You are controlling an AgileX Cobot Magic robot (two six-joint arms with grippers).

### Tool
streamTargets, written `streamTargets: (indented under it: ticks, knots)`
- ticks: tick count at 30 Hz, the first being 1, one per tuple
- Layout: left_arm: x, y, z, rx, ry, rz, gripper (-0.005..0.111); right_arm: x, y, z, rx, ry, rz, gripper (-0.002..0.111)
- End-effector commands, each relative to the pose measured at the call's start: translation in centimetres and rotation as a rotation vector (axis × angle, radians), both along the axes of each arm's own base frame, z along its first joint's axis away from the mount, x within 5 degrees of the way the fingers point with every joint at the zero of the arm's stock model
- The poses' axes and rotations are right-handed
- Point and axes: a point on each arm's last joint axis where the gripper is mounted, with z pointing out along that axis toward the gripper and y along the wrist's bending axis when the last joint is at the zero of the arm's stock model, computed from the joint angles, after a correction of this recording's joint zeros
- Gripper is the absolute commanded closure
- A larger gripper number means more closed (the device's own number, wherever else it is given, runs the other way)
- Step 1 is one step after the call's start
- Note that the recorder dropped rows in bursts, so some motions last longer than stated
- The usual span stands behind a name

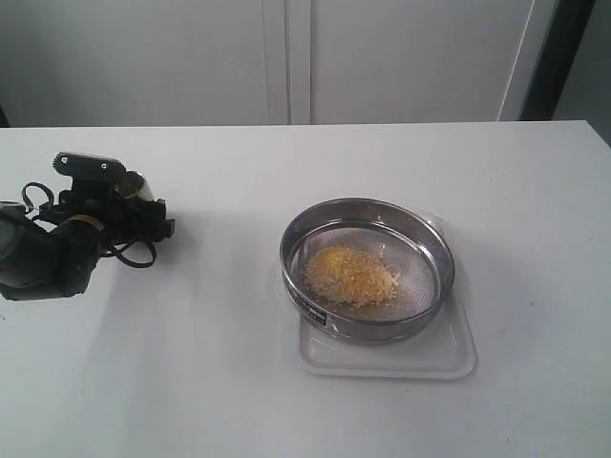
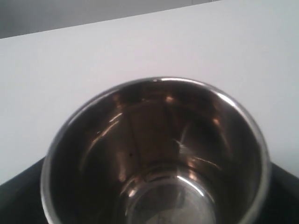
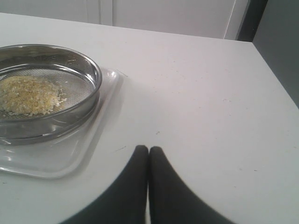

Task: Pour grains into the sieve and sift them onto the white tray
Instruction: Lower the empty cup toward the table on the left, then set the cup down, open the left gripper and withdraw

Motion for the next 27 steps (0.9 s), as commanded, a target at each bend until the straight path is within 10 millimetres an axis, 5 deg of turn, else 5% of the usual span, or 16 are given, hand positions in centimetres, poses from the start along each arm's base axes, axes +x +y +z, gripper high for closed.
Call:
streamTargets:
  ticks: [1, 11, 27]
  knots:
    - [0.1, 0.2, 0.2, 0.005, 0.000, 0.009, 0.014, 0.0, 0.0, 0.0, 0.006, -0.013, 0.003, 0.108]
    - [0.0, -0.2, 0.3, -0.030, 0.032, -0.025, 0.014, 0.0, 0.0, 0.0, 0.006, -0.013, 0.003, 0.108]
    - [-0.9, -0.3, 7.4, -0.066, 0.019, -0.049, 0.014, 0.0, 0.0, 0.0, 0.006, -0.013, 0.003, 0.108]
